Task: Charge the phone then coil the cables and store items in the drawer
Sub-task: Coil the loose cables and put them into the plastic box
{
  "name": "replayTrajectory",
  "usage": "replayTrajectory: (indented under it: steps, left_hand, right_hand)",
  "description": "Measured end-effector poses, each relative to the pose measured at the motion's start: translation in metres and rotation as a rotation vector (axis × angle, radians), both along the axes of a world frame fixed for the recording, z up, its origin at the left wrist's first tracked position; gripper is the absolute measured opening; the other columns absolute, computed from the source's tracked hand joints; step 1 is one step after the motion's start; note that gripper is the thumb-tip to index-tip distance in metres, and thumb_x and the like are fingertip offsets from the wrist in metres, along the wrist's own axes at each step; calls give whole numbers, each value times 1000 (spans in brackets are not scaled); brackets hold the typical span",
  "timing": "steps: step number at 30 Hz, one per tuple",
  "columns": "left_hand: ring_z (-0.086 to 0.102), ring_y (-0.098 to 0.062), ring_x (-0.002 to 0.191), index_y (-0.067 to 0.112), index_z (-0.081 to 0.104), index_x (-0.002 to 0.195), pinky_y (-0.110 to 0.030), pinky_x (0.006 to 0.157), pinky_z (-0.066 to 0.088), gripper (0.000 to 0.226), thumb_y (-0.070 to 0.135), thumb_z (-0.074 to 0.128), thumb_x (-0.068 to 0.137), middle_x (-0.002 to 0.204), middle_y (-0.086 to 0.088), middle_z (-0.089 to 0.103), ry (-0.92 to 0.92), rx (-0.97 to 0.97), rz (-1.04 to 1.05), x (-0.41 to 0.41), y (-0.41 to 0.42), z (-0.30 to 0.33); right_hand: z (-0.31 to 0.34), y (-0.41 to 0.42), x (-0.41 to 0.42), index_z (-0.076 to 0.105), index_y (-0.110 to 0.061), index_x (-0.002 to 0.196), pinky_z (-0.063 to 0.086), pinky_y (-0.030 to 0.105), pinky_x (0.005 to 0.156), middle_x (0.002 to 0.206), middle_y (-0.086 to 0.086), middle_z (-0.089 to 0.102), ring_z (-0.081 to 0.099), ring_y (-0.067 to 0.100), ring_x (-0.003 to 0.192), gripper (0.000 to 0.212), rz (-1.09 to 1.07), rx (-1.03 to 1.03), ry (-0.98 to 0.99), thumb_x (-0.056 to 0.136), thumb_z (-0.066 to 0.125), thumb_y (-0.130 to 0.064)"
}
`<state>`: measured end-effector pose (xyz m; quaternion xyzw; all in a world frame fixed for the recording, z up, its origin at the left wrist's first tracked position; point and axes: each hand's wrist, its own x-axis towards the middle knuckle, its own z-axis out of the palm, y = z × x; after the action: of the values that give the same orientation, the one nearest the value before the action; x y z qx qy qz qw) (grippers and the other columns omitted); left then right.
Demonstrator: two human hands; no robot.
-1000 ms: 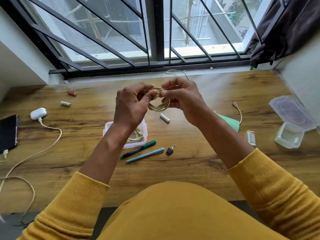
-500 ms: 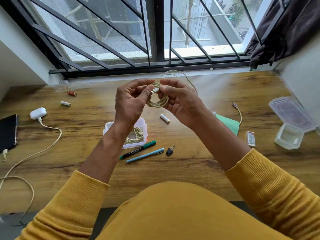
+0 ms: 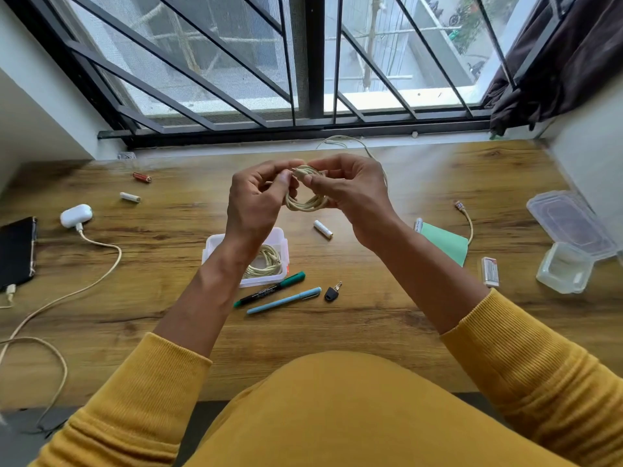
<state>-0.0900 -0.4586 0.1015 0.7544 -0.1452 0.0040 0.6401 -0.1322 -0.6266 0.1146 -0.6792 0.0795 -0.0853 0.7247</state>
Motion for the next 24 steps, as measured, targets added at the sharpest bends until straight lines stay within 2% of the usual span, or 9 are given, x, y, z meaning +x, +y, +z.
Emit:
replayTrajectory:
  steps: [3, 7, 11, 13, 16, 19, 21, 24]
  left_hand:
    - [73, -19, 80, 17, 81, 119, -41, 76, 61, 27, 15, 62, 99, 90, -5, 79, -41, 64, 29, -1, -1, -1]
    - [75, -20, 81, 17, 81, 117, -41, 75, 64, 28, 28, 71, 94, 95, -3, 81, -66, 78, 40, -5, -2, 0]
    - [78, -21, 78, 15, 81, 114, -50, 74, 66, 26, 34, 75, 97, 90, -3, 81, -83, 104, 87, -5, -2, 0]
    - [79, -20, 79, 11, 76, 114, -50, 72, 66, 27, 32, 78, 96, 93, -4, 80, -92, 95, 137, -6, -3, 2]
    - [80, -21, 79, 8, 69, 110, -49, 71, 67, 30, 31, 80, 95, 93, -7, 79, -88, 71, 146, -7, -4, 5]
    - [80, -22, 81, 6, 68, 109, -48, 71, 67, 27, 29, 77, 97, 90, -8, 79, -68, 58, 114, -7, -5, 8]
    - [80, -22, 83, 6, 68, 111, -46, 72, 67, 24, 26, 74, 100, 91, -8, 80, -37, 40, 119, -6, -5, 9]
    - [80, -27, 84, 7, 70, 113, -45, 73, 67, 20, 23, 73, 101, 94, -9, 81, 39, -33, 127, -4, -4, 8]
  right_hand:
    - [1, 1, 1, 77, 4, 104, 60, 32, 63, 87, 19, 75, 71, 20, 71, 25, -13, 11, 20, 85, 87, -9]
    - [1, -2, 3, 78, 1, 100, 59, 34, 62, 86, 14, 77, 71, 19, 71, 26, -20, 4, 57, 82, 90, -13]
    - [1, -2, 4, 76, 1, 99, 65, 54, 73, 92, 21, 77, 75, 25, 75, 30, -21, -11, 112, 78, 93, -12]
    - [1, -2, 4, 76, -1, 98, 63, 56, 77, 91, 19, 77, 76, 25, 77, 28, -17, -9, 133, 78, 92, -11]
    - [1, -5, 5, 74, -2, 100, 63, 54, 83, 89, 14, 76, 75, 23, 78, 27, 10, 35, 162, 80, 90, -11]
    - [2, -8, 5, 72, -5, 105, 62, 46, 85, 87, 6, 74, 72, 19, 79, 24, 47, 51, 155, 87, 84, -14]
    - [2, -8, 5, 71, -1, 111, 62, 48, 87, 91, 11, 74, 72, 23, 83, 23, 67, 92, 145, 91, 78, -11]
    - [0, -8, 5, 69, 4, 116, 63, 48, 87, 103, 27, 75, 75, 38, 89, 25, 45, 142, 154, 93, 73, -3]
